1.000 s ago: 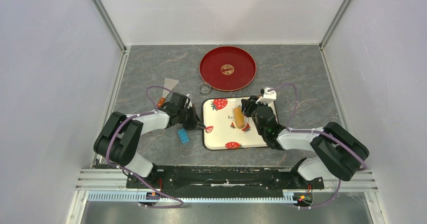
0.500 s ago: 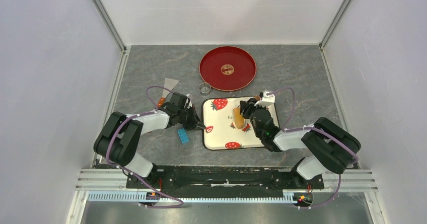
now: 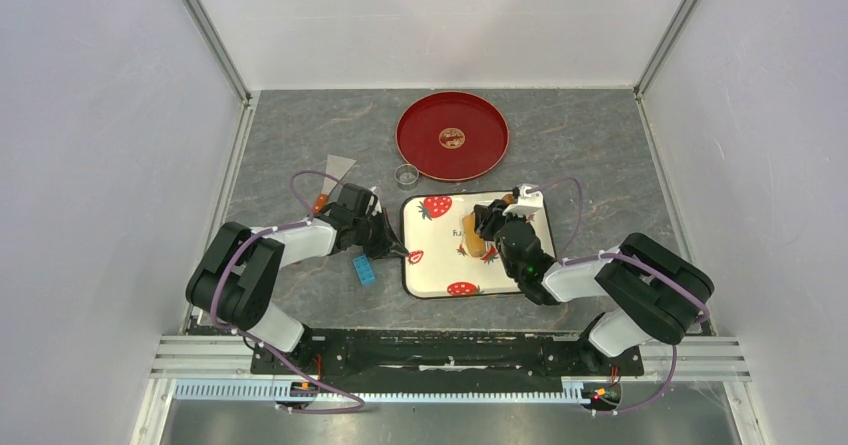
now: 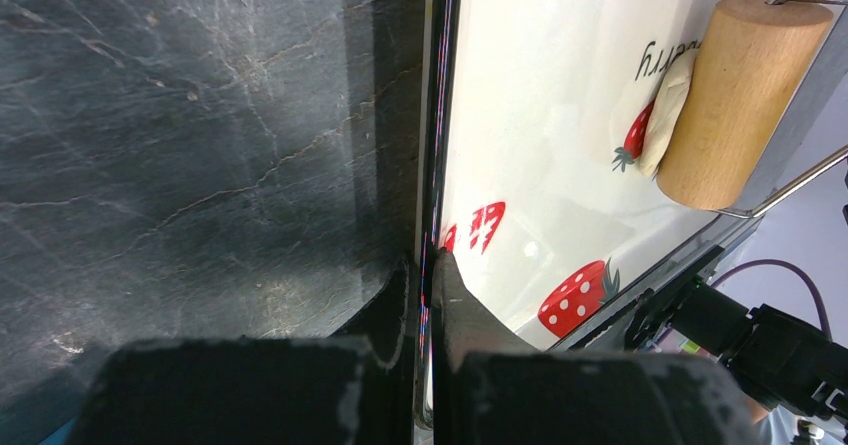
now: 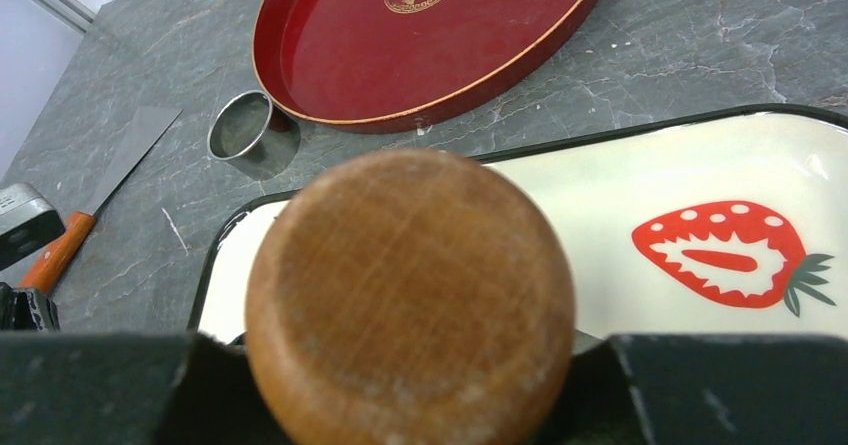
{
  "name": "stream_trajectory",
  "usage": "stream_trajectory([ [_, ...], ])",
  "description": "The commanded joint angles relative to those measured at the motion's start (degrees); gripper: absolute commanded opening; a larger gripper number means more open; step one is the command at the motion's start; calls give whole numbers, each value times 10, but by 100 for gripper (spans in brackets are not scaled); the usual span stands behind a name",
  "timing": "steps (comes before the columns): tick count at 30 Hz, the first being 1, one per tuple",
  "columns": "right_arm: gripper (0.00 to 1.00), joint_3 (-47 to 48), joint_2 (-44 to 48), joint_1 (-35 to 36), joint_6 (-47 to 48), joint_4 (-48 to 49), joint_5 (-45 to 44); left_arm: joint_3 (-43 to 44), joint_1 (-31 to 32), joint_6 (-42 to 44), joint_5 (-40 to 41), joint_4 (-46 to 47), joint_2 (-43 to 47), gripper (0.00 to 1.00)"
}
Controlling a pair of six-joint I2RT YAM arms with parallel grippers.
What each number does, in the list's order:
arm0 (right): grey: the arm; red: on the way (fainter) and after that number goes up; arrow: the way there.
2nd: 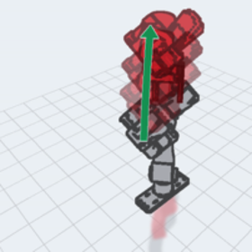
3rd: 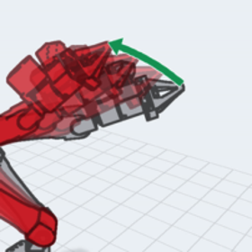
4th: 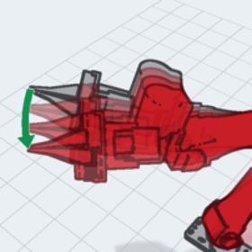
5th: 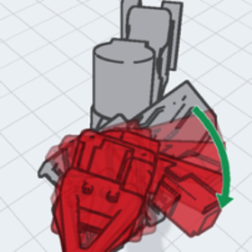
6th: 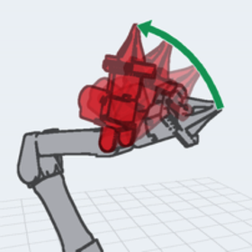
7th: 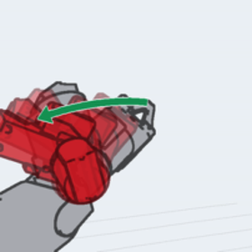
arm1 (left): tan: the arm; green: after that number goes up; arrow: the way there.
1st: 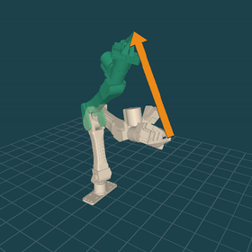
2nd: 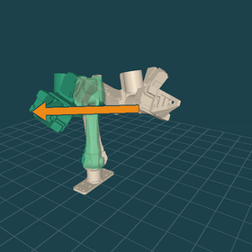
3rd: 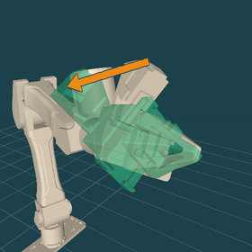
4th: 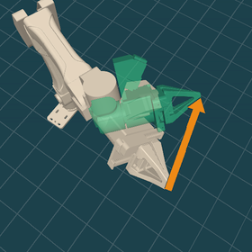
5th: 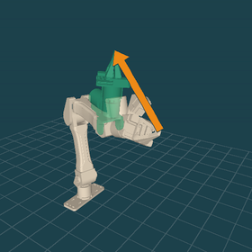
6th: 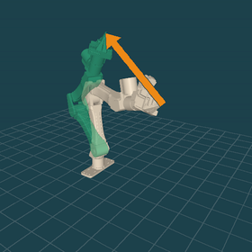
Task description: Roll out the dumpling wrappers from the dough
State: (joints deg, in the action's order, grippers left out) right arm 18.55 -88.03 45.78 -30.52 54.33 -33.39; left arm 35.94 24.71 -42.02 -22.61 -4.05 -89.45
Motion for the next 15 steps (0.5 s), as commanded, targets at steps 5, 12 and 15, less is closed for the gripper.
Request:
stream_trajectory([
  [5,0,-67,-60,19,50,-302,28,-36,-3,10,126,-94,-45,2],
  [12,0,-80,-40,19,54,-286,48,-34,-3,11,126,-94,-47,2],
  [15,0,-86,-30,20,57,-277,56,-34,-3,11,126,-95,-47,2],
])
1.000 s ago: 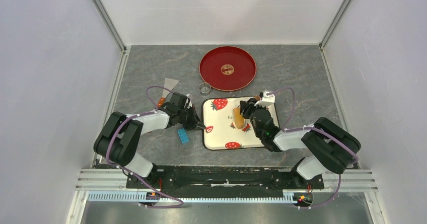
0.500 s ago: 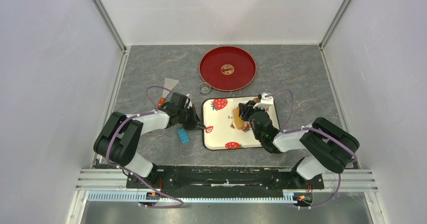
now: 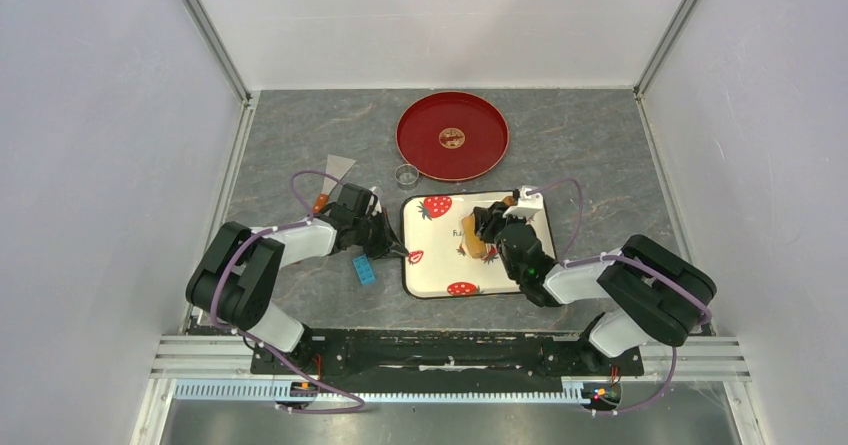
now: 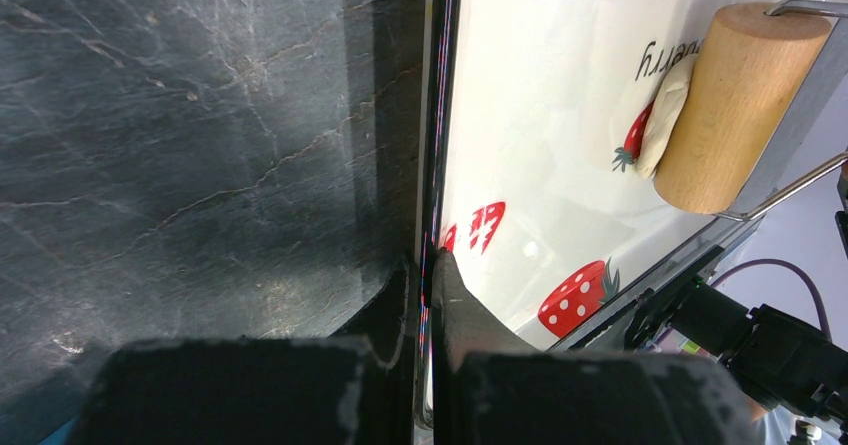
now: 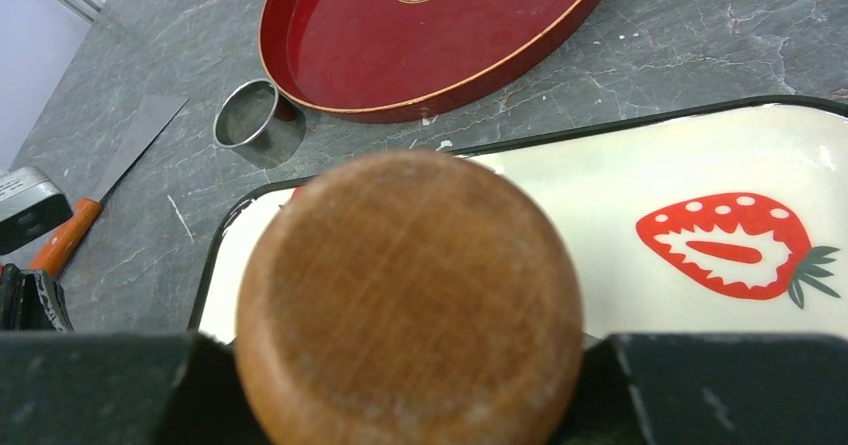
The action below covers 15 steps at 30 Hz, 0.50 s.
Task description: Roll out the dumpling wrappers from the dough
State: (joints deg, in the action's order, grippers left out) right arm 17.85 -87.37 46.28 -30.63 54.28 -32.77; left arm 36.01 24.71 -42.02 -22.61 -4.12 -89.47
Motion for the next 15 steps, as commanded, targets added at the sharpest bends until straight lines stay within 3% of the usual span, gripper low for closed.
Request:
stream_trajectory([
  [1,0,-79,-35,16,62,-276,55,-35,-3,11,126,-95,-47,2],
  [15,0,-72,-28,26,91,-257,111,-31,-4,12,128,-99,-48,2],
])
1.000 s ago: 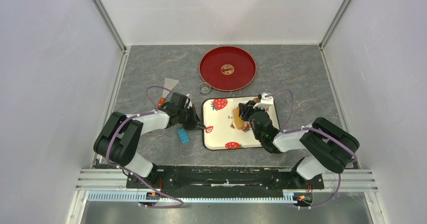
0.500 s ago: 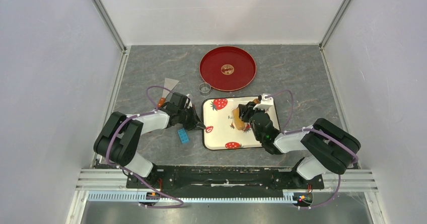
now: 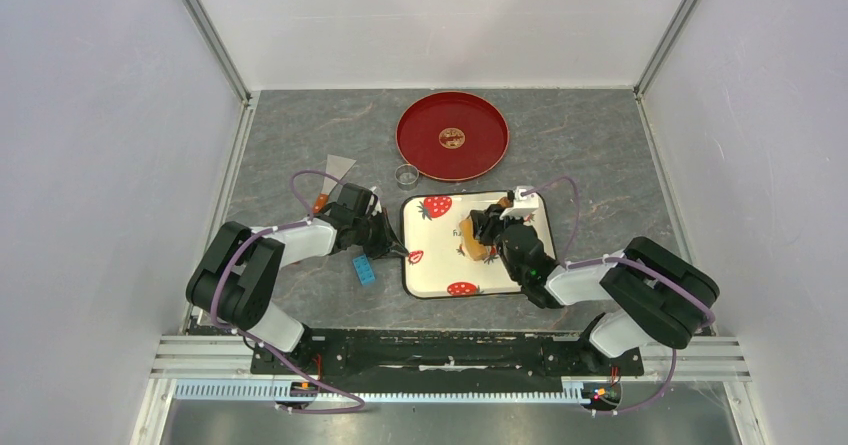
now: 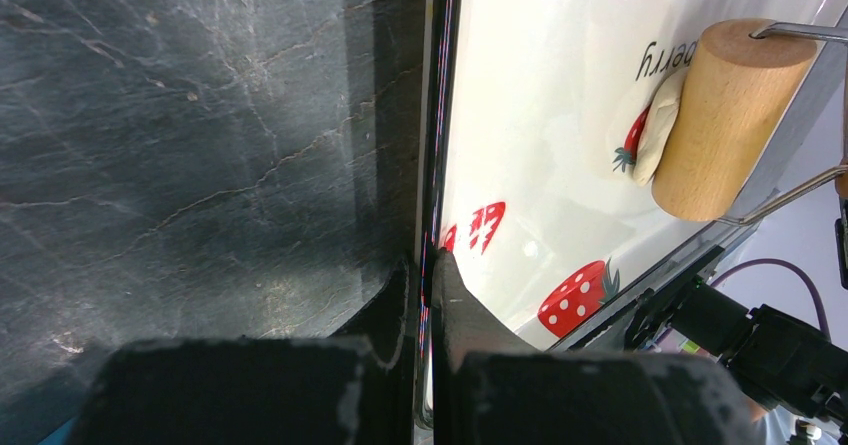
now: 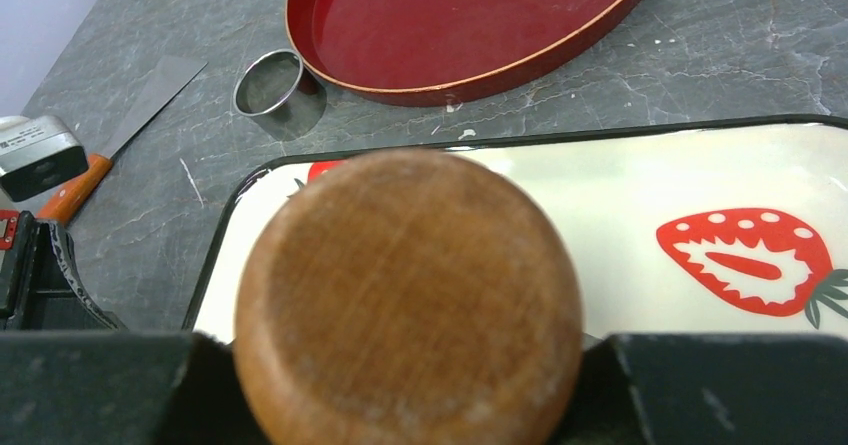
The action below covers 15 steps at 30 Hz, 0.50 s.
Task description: Roll out the dumpling wrappers from the dough
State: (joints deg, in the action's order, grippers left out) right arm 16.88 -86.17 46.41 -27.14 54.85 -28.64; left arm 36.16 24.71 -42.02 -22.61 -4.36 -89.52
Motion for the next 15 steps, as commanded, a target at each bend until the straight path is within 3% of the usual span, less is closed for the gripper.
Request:
stream_trajectory([
  [1,0,-62,-41,25,57,-264,70,-32,-3,12,127,-96,-48,2],
  [15,0,-74,14,36,83,-232,100,-32,-4,13,127,-96,-49,2],
])
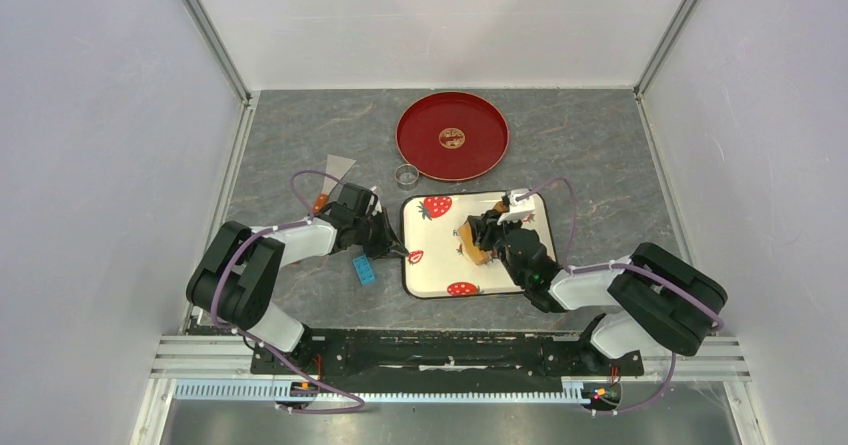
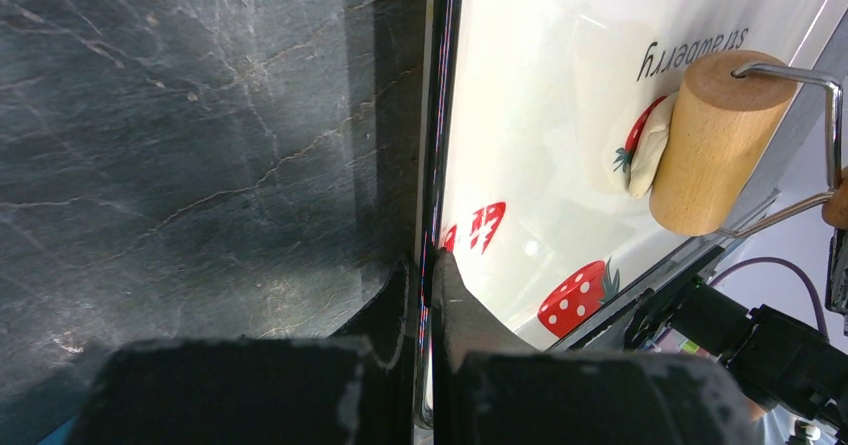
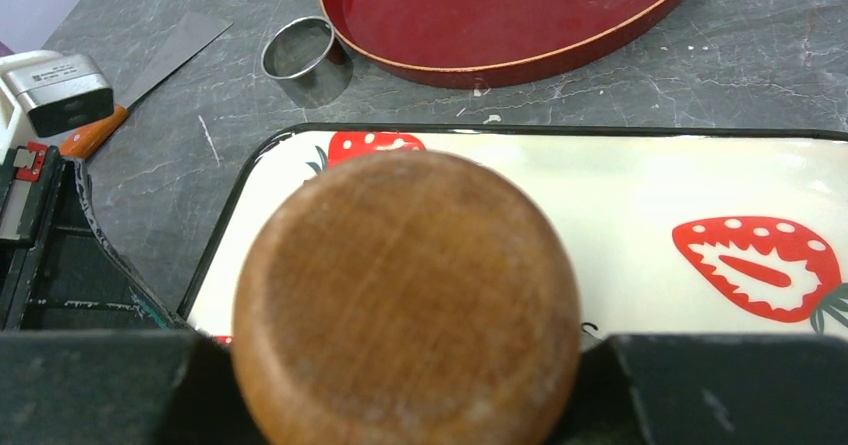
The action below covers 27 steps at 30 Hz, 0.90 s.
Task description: Roll out the dumpling wrappers from the dough
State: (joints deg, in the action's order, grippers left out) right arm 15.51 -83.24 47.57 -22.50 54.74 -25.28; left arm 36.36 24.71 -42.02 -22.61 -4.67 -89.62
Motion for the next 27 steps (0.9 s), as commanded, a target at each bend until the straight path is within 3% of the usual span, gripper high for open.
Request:
stream_trajectory([
  [1,0,-61,-10,24,37,-230,67,-34,-3,13,127,-93,-48,2],
  [27,0,-38,-49,28,30,-164,113,-29,-7,16,126,-97,-50,2],
])
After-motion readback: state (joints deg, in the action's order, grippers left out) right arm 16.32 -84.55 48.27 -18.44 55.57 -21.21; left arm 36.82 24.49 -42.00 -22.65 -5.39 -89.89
